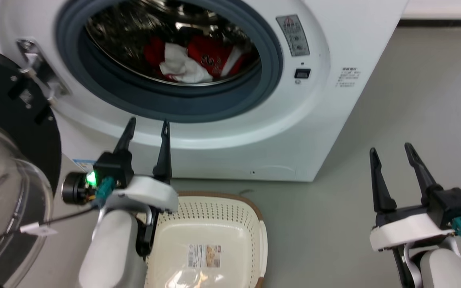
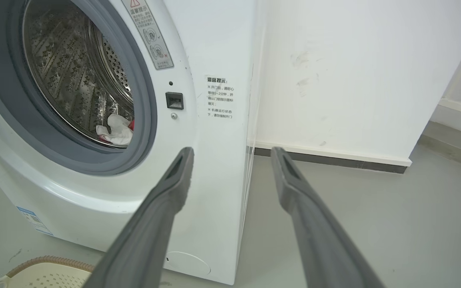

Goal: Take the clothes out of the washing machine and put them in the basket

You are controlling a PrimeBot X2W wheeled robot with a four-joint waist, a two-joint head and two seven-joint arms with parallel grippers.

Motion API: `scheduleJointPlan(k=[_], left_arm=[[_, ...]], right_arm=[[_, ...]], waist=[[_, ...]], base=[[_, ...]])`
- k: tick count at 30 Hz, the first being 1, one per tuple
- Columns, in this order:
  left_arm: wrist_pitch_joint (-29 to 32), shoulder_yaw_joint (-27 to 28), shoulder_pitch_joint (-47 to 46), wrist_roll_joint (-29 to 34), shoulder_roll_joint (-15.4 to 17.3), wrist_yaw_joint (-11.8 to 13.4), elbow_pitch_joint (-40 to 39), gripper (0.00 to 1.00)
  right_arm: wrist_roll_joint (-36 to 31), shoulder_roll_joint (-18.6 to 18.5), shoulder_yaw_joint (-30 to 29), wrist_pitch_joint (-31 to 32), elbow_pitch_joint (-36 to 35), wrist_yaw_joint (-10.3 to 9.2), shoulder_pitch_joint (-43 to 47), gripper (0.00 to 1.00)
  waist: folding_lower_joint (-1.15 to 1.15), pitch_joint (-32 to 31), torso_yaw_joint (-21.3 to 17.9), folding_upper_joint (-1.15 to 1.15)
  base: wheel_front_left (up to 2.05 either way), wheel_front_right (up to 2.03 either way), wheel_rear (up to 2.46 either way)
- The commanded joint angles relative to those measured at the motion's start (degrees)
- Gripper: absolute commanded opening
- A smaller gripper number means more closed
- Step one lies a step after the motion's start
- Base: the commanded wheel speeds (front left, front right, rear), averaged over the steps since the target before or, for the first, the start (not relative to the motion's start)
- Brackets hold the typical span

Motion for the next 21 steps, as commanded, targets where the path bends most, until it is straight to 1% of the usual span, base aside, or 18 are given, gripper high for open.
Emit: scheduleJointPlan(k=[1, 6, 7, 8, 10, 17, 21], left_arm=[[-0.1, 0.6, -3.0, 0.4, 0.3, 0.0, 1.2, 1.00], [-0.1, 1.8, -9.9, 0.8, 1.2, 0.2, 5.5, 1.00], [-0.1, 1.8, -9.9, 0.8, 1.2, 0.2, 5.5, 1.00], [-0.1, 2.4, -13.0, 0.9, 1.7, 0.2, 7.6, 1.00], [-0.1, 2.5, -14.6, 0.9, 1.8, 0.1, 8.7, 1.00], [-0.1, 3.4, -27.0, 0.9, 4.0, 0.3, 19.1, 1.00], [-0.1, 4.0, -33.9, 0.7, 5.9, 0.3, 25.7, 1.00]], right_arm=[[0.3, -0.1, 0.3, -0.3, -0.3, -0.03, -1.8, 1.00], [0.8, -0.1, 1.0, -0.5, -0.4, -0.03, -4.5, 1.00], [0.8, -0.1, 1.0, -0.5, -0.4, -0.03, -4.5, 1.00], [1.1, -0.1, 1.3, -0.5, -0.3, -0.04, -5.4, 1.00], [1.3, -0.1, 1.4, -0.5, -0.3, -0.04, -5.8, 1.00], [2.6, -0.1, 3.3, -0.5, -1.0, -0.03, -8.7, 1.00], [4.1, 0.0, 4.7, -0.5, -0.9, -0.03, -9.7, 1.00]], waist=[[-0.01, 4.2, -1.3, 0.00], [-0.01, 9.4, -2.8, 0.00], [-0.01, 9.4, -2.8, 0.00], [-0.01, 11.4, -3.5, 0.00], [-0.01, 12.3, -3.8, 0.00], [-0.01, 17.4, -6.2, 0.00], [-0.01, 19.4, -8.1, 0.00]], base=[[0.00, 0.00, 0.00], [0.00, 0.00, 0.00], [0.00, 0.00, 0.00], [0.00, 0.00, 0.00], [0.00, 0.00, 0.00], [0.00, 0.00, 0.00], [0.00, 0.00, 0.00]])
